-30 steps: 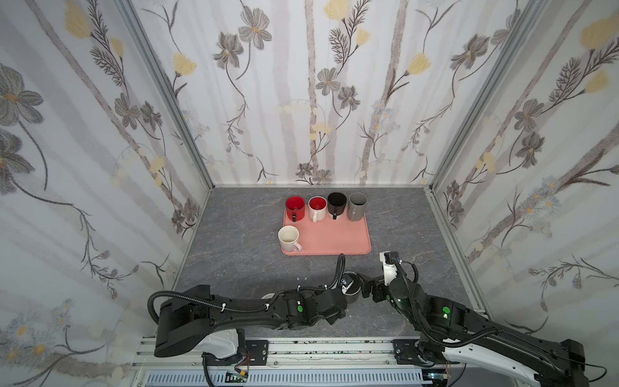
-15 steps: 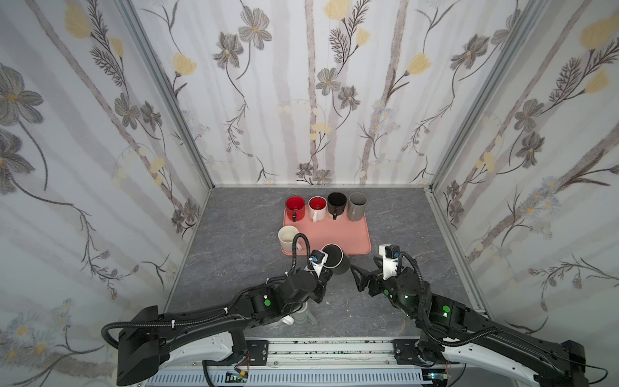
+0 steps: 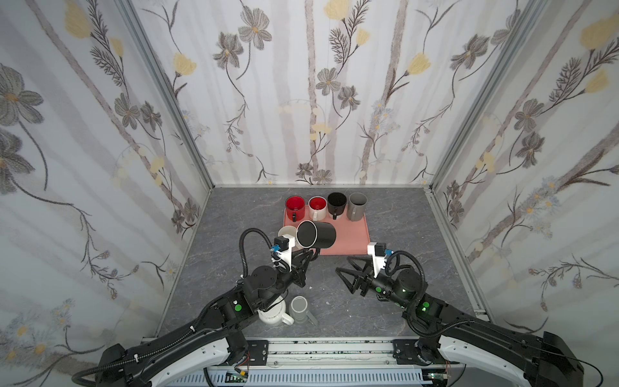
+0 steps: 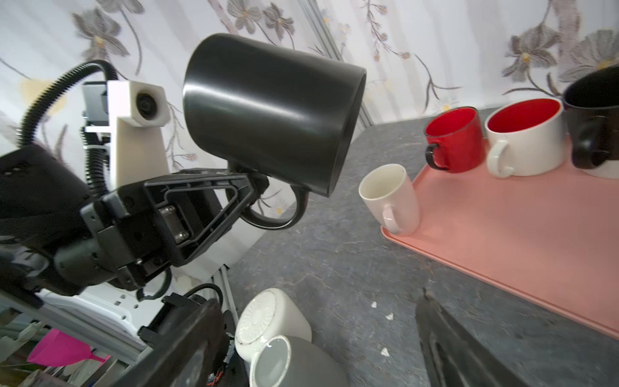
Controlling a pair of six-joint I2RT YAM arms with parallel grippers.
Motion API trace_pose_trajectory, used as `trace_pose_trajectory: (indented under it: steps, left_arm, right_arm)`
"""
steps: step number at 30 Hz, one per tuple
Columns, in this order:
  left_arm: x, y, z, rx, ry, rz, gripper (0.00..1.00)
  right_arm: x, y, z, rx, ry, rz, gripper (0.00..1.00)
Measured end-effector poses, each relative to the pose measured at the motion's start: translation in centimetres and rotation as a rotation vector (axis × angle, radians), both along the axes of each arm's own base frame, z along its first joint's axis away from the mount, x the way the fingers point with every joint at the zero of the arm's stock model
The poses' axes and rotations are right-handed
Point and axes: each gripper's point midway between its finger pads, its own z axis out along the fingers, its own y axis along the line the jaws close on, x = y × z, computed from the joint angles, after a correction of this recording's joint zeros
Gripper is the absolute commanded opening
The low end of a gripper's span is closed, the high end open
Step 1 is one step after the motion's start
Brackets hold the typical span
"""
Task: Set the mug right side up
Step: 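Lift and tip the black mug sideways with the left gripper while the right gripper approaches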
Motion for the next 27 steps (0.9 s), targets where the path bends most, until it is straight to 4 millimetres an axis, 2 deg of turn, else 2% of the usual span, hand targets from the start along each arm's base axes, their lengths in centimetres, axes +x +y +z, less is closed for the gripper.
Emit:
trace_pose_trajectory:
  steps: [6,16,23,27]
  left_arm:
    - [-1.3,-1.0,1.5,-0.102,-0.049,-0.111,0.0]
    - [-3.2,-1.8,4.4,-0.224,-0.128,-0.242,0.0]
    - [-3.9,-2.1,4.9,-0.244,-0.149,-0.282,0.0]
    - [-4.1,-2.2,4.9,-0.252,-0.149,-0.294,0.0]
  right_arm:
    - [-1.1,1.7,2.3,0.131,-0.042,0.125,0.84]
    - [-2.0,3.4,4.6,0.293,-0.07,0.26,0.64]
    - [-2.5,4.0,6.7,0.394,-0.105,0.33,0.52]
    - [-2.4,4.5,6.5,0.414,-0.076,0.357,0.42]
